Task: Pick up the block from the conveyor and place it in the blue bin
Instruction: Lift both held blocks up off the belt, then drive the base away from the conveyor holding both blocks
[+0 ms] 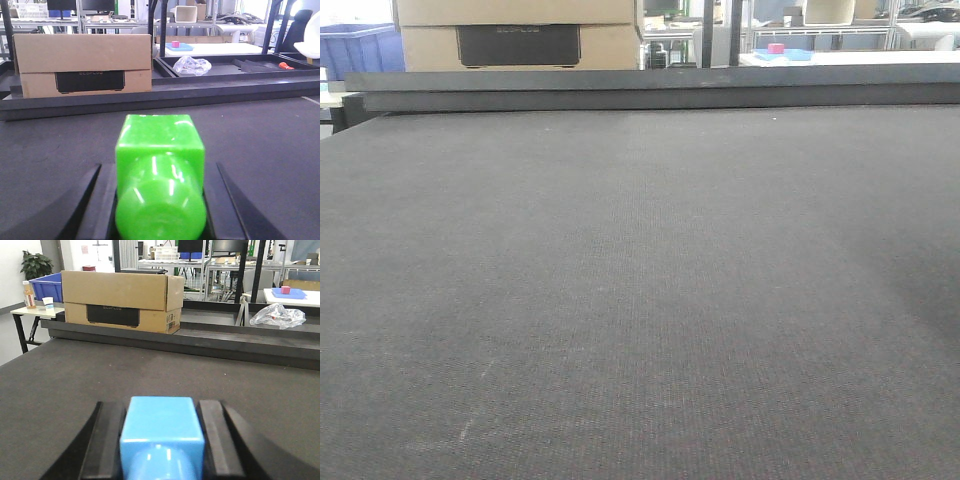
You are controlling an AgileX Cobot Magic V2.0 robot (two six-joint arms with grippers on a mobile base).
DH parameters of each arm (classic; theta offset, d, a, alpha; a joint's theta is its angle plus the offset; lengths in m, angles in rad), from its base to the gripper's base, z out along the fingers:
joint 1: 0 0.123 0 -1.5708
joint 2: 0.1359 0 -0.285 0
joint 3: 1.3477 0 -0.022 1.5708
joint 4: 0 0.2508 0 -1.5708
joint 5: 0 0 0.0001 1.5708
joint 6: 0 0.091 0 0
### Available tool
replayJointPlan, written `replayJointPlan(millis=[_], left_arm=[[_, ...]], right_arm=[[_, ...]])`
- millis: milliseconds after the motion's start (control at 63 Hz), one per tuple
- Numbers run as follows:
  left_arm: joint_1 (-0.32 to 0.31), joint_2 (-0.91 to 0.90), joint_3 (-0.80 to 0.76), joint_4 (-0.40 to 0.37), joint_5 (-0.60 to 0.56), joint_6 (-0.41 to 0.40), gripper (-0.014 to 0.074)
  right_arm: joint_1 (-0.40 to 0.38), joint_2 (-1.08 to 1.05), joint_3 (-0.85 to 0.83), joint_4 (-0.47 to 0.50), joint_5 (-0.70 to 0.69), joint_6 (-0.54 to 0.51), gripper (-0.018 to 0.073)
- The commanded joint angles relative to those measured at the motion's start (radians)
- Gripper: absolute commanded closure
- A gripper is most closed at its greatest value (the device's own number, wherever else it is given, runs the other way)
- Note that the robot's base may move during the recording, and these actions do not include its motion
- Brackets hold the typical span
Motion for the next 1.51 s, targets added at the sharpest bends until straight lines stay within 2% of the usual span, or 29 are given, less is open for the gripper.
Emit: replayJointPlan(millis=[0,1491], left_arm=[[-0.005,-0.006,-0.005,-0.009,-0.023,-0.001,0.0708],[-0.005,-0.006,-0.005,-0.008,-0.023,-0.001,0.0708]], right_arm=[[0.003,-0.006,0.001,0.001,-0.011,-0.006,0.0727],[0.003,-0.006,0.001,0.001,-0.011,-0.006,0.0727]])
